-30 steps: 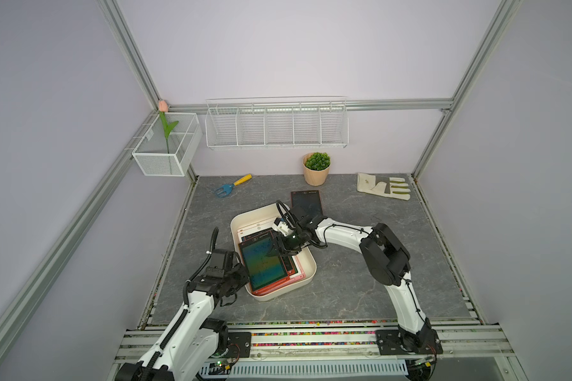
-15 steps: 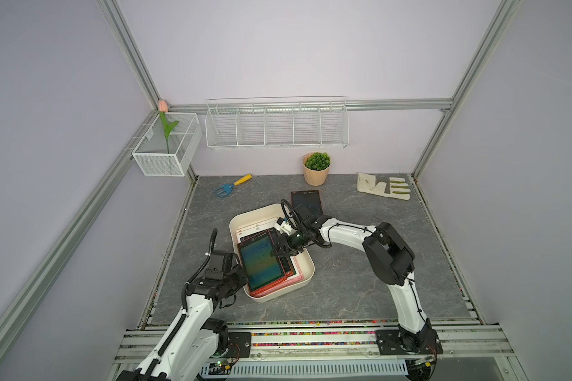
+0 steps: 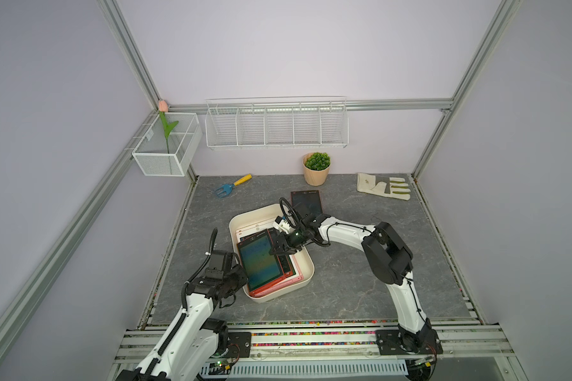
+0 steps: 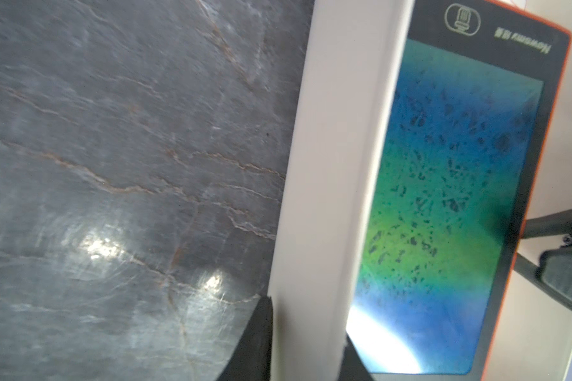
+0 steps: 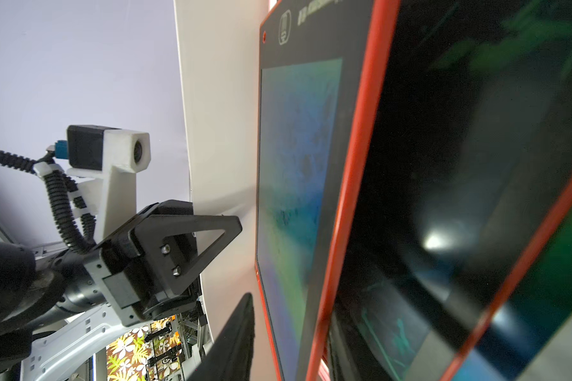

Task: Take out the writing tablet from the storage box
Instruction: Pick up the writing tablet from the storage box.

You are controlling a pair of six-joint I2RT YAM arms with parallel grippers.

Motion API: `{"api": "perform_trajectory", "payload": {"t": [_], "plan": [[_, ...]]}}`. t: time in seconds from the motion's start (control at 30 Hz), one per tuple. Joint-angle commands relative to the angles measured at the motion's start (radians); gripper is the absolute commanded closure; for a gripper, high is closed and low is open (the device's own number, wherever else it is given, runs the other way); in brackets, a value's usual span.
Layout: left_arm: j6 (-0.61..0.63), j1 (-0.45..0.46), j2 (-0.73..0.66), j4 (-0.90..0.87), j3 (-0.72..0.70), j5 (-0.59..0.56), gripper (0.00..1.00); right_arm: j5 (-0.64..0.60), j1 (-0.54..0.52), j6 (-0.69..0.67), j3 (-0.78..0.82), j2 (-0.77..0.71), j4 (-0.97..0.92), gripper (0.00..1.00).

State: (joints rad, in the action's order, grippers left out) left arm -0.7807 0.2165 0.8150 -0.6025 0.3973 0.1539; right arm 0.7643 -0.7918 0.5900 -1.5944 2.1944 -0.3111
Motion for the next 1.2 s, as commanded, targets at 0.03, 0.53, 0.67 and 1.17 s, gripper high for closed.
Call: {"api": "perform_trajectory", "payload": {"t": [0.03, 0.53, 0.67, 1.17], "plan": [[0.006, 0.000, -0.013, -0.042, 0.043, -0.035, 0.75, 0.023, -0.012, -0.027, -0.039, 0.030, -0.026, 0.65], [0.016, 0.000, -0.031, -0.066, 0.102, -0.066, 0.62, 0.036, -0.023, -0.019, -0.062, 0.045, -0.025, 0.78], [0.027, -0.002, -0.025, -0.074, 0.141, -0.077, 0.59, 0.029, -0.018, -0.019, -0.058, 0.039, -0.028, 0.85], [0.037, -0.013, -0.002, -0.071, 0.229, -0.070, 0.54, 0.000, 0.033, -0.021, -0.026, -0.074, -0.031, 0.93]]}}
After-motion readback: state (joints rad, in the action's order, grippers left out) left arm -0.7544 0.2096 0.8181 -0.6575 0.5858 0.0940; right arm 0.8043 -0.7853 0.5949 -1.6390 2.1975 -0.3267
